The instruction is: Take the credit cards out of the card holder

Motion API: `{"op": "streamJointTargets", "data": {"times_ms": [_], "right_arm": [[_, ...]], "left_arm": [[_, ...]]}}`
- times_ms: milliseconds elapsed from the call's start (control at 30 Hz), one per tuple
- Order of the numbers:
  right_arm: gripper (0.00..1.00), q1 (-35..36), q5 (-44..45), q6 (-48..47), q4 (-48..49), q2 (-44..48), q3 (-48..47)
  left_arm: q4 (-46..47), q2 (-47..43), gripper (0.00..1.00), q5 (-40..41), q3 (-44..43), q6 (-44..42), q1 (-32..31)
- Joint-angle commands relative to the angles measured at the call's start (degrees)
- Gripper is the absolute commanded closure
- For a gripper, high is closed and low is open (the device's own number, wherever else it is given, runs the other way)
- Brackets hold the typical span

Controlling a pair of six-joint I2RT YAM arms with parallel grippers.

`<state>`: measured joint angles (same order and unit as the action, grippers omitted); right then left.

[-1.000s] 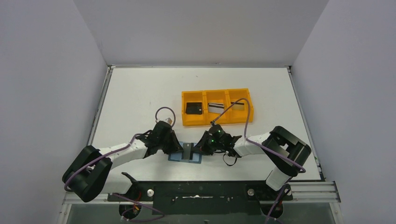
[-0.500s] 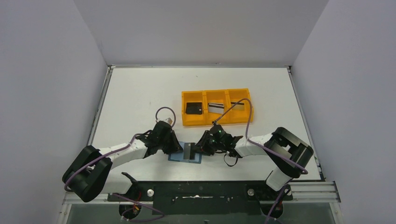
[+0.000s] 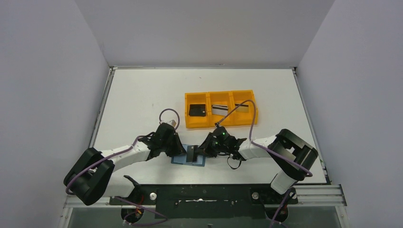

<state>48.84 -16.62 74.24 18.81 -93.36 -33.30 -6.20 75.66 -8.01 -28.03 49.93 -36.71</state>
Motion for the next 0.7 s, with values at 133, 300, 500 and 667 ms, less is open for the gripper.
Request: {"op": "streamJointTargets", "data": {"times_ms": [133,300,500,667], "right_arm": [[1.0,0.27,2.87,-1.87,-2.75,3.66,-0.29],[1.0,0.3,1.49,-2.09,-2.82,2.15,-1.37],[0.98,0.31,2.04,-1.23,-2.07,2.13,-0.61],[0.95,0.23,1.15,-0.72,-0.74,1.23,-0.28]], "left_arm": [[-8.04,-4.48,0.72,2.38,-2.57,-2.78,0.0],[-4.04,-7.56,0.67,-3.71,-4.64,-4.97,-0.12],[4.33,-1.73,0.68,-13.34,-3.61,-5.86,-0.36],[2.65,2.7,0.76,-9.79,-1.94,-4.67,-0.73]]}}
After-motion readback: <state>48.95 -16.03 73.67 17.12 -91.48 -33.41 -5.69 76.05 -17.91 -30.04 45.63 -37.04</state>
